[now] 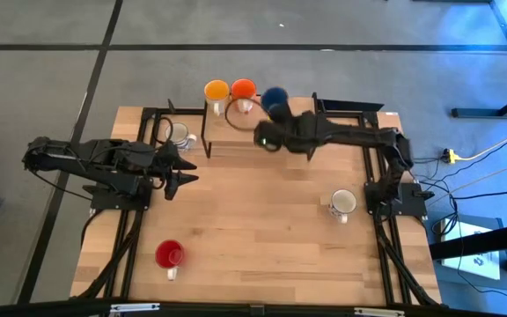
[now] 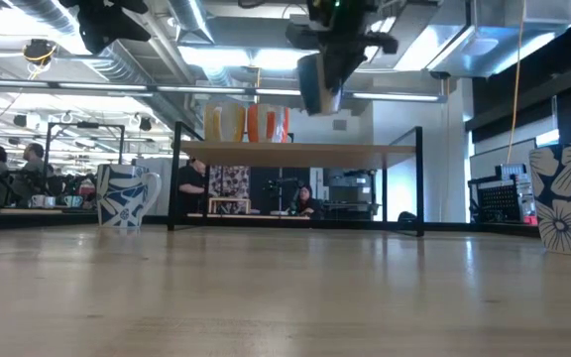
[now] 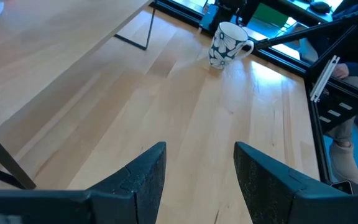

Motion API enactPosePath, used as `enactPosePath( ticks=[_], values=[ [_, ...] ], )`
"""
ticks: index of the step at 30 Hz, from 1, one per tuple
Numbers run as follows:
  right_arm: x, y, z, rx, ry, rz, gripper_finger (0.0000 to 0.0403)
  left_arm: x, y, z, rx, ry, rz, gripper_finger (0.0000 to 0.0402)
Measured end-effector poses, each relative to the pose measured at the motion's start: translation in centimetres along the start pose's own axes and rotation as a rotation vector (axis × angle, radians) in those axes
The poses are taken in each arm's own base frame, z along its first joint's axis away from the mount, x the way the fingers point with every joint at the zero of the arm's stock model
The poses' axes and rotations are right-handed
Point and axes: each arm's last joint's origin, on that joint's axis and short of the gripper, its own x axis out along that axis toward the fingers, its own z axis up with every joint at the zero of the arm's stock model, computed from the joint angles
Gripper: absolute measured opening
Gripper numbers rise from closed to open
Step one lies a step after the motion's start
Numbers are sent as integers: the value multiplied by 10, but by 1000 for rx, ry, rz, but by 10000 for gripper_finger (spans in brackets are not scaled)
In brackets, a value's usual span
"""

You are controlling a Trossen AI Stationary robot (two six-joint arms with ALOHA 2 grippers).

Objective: Place coffee mugs
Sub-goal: Put the blue mug on the shelf

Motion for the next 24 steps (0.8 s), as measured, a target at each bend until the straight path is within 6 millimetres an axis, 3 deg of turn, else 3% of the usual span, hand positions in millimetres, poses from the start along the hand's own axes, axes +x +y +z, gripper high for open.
enactPosePath(
  ticks=[9, 15, 24],
  values=[
    [33, -26, 36, 68, 24, 64, 29, 0, 0, 0, -5, 3, 1, 183],
    [56, -31, 39, 103, 64, 127, 29, 0, 0, 0, -5, 3, 1, 183],
    [74, -28, 29, 130, 64, 151, 29, 0, 0, 0, -5, 0, 5, 183]
  ],
)
